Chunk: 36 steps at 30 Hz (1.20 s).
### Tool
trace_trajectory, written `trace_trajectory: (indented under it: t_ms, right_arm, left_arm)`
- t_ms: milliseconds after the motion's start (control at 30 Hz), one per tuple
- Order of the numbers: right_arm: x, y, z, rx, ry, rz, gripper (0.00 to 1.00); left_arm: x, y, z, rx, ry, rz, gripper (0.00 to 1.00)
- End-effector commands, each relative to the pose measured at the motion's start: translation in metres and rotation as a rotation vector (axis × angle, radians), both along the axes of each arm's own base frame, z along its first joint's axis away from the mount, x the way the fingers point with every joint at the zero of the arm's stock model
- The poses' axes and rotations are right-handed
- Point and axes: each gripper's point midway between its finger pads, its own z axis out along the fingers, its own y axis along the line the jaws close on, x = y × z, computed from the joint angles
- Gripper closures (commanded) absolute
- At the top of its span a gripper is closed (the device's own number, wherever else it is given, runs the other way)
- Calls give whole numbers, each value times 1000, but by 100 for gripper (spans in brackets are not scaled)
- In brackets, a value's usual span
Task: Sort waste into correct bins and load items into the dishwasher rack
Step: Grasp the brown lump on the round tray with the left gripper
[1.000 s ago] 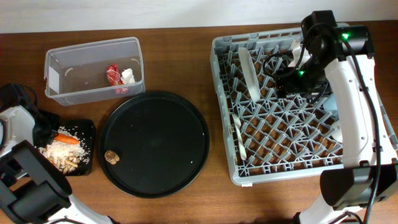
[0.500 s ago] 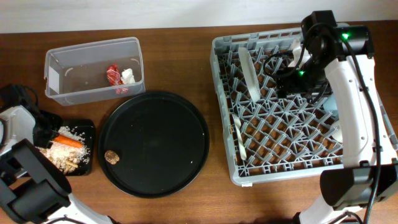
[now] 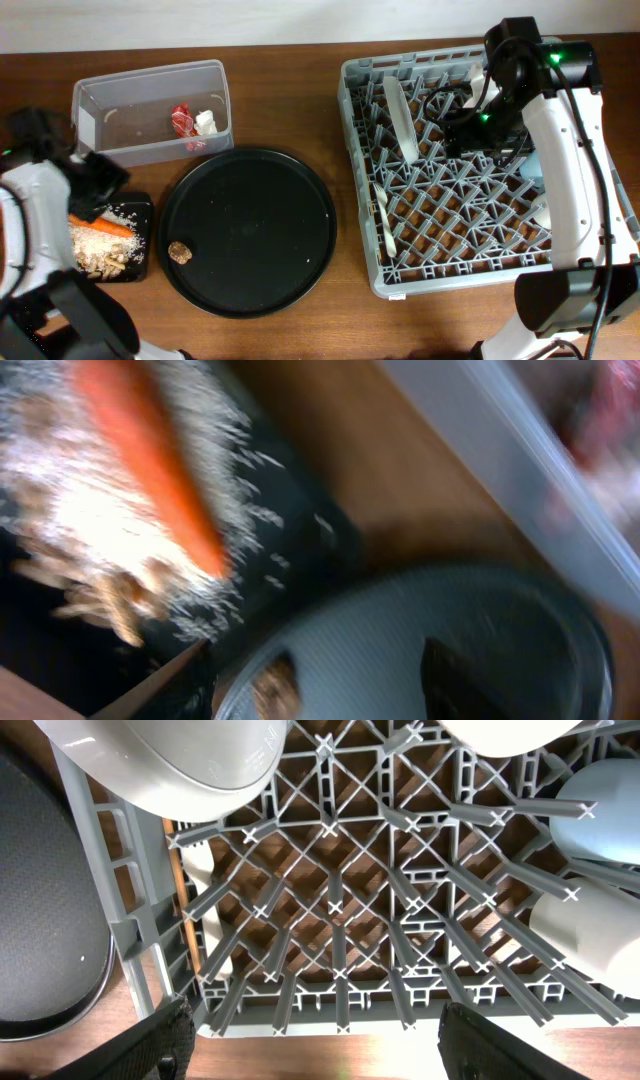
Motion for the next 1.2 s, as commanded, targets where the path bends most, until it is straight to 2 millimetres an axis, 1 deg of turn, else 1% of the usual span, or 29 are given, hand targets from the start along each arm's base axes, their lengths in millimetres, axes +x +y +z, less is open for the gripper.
trace_trajectory:
  t_ms: [0,33,67,100,133,233,267,300,400,500,600,700,800,933,1067,1167]
  right_arm:
    - [-1,-3,-1,-11,5,1,19]
    - [-1,-3,-1,-11,5,1,19]
    - [-1,-3,-1,-11,5,1,18]
    - [-1,-3,-1,-11,7,1,18]
    - [-2,-3,-1,-12,11,3,16]
    - [-5,-3,-1,-12,25,5,16]
    - [-6,-3,-1,-13,26,5,16]
    - [-6,-3,-1,-13,28,5,16]
    - [-6,-3,-1,-13,29,5,16]
    - [-6,-3,-1,-14,28,15,16]
    - [-6,-4,-1,-14,28,20,16]
    - [-6,-3,-1,-14,28,20,16]
    - [-6,-3,-1,-14,28,20,16]
    - [-6,-3,-1,-14,28,20,16]
    - [-8,-3,-1,-14,35,21,16]
    - [-9,-3,-2,-15,39,20,16]
  left_arm:
    - [-13,-62,1,-63,89,-198,35]
    - [-21,-78,-2,-75,133,-239,34]
    - [-27,-90,-5,-79,167,-272,34]
    - [-33,-102,-10,-75,201,-309,28]
    - [-38,-110,-15,-73,224,-338,26]
    - [-58,-130,-35,-88,300,-393,24]
    - [-68,-135,-44,-95,334,-406,24]
    - [-73,-137,-50,-99,352,-412,24]
    - [-87,-137,-66,-103,392,-415,24]
    - [-96,-125,-77,-35,427,-413,24]
    - [-97,-123,-85,-20,422,-414,24]
    - [-96,-112,-95,48,418,-410,24]
    - [-96,-110,-102,62,408,-409,24]
    - [-84,-109,-111,81,350,-406,24]
    - [-69,-108,-116,98,281,-401,25]
    - [-66,-107,-116,106,270,-400,25]
